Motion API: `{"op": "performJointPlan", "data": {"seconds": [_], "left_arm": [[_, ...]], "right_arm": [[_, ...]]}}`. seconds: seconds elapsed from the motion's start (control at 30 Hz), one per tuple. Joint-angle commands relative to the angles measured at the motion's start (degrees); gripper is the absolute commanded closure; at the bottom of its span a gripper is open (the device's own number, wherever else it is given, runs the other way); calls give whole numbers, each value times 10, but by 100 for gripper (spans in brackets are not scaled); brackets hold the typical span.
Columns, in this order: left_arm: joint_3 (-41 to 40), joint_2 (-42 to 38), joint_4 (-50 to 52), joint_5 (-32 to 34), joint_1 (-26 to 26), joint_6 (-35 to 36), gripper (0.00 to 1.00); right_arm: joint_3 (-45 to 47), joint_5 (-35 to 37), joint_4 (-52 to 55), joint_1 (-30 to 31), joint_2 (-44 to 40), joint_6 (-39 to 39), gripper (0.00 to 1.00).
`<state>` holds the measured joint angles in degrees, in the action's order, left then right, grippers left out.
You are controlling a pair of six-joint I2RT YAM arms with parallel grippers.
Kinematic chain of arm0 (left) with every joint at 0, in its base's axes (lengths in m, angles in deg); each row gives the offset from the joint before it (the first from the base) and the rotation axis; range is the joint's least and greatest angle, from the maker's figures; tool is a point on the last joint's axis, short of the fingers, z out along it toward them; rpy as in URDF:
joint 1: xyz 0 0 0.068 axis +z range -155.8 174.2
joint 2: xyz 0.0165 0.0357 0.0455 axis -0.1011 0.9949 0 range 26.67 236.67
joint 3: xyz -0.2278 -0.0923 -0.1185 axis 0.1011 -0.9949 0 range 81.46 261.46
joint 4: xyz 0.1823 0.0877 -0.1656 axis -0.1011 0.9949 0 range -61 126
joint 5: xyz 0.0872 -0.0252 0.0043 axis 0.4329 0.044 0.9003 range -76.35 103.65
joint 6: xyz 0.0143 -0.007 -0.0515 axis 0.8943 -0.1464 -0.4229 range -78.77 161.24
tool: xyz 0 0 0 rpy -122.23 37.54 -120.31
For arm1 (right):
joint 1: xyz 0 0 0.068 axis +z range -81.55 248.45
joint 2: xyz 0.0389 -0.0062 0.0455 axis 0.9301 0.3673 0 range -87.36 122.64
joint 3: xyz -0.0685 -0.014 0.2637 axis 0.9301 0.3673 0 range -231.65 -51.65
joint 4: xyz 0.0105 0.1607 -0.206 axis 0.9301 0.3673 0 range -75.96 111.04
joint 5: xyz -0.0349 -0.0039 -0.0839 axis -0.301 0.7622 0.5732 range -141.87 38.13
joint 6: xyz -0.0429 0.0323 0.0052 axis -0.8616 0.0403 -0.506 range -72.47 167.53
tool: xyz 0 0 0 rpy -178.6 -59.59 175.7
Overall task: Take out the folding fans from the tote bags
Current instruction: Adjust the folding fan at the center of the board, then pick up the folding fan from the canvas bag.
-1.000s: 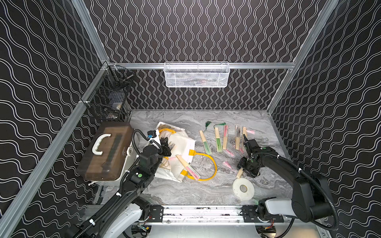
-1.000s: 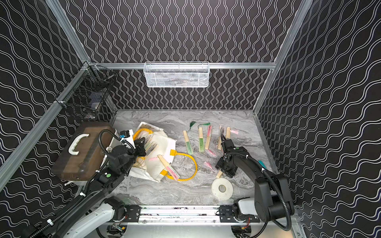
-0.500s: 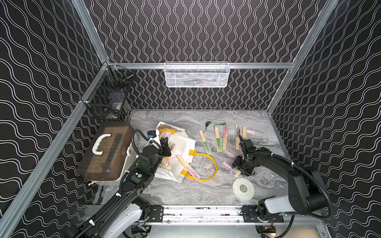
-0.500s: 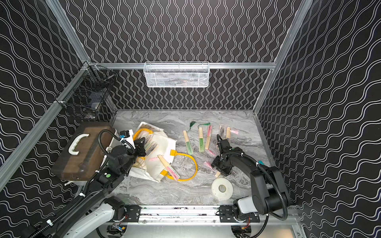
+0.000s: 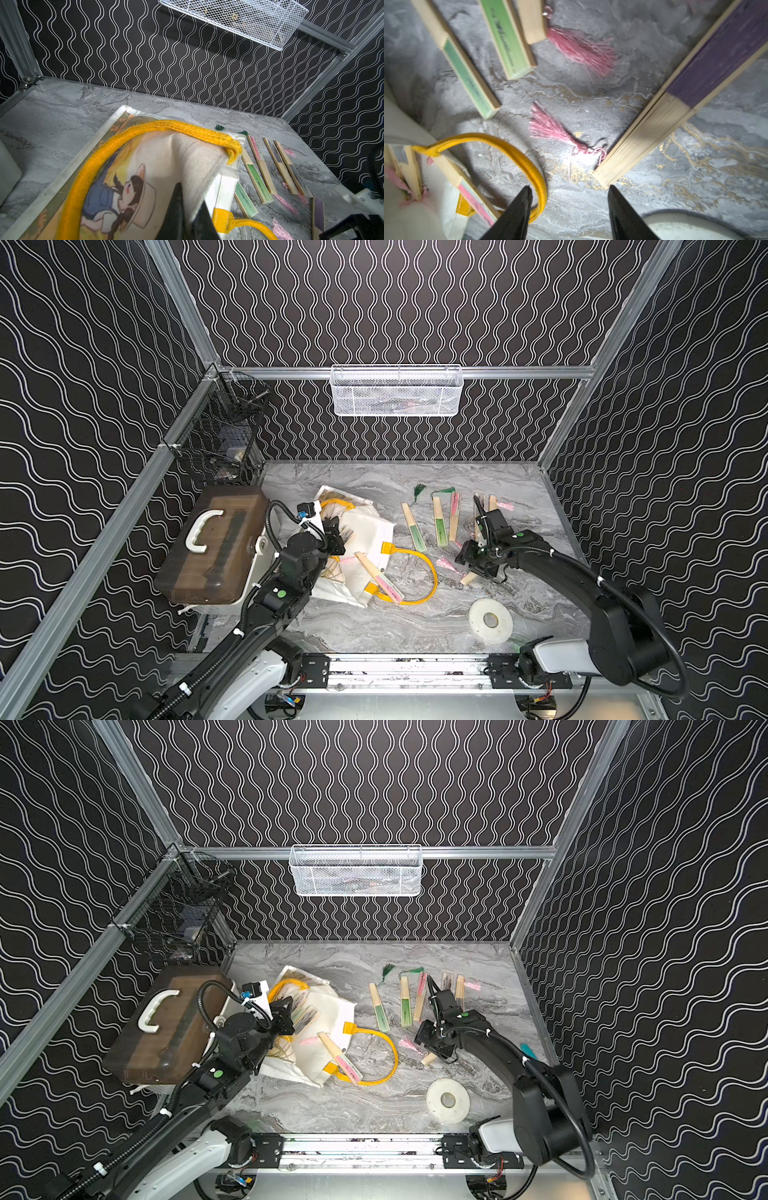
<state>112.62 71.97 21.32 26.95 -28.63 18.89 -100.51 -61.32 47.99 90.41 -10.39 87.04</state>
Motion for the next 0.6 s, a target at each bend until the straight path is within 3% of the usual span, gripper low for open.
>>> {"op": "performJointPlan", "data": {"seconds": [0.0,0.17,0.4,0.57], "left_arm": [[0,0,-31,-4,1,0,100],[2,6,-33,-9,0,-3,100],[1,5,-28,-6,0,-7,100],[-1,4,-27,-5,0,-9,100]], "right_arm": [[-4,-16,-13,26,-26,-67,43],[-22,-36,-74,136,-1,-114,45],[-82,53,-113,282,117,-179,44],[-128,101,-163,336,190,-226,45]]}}
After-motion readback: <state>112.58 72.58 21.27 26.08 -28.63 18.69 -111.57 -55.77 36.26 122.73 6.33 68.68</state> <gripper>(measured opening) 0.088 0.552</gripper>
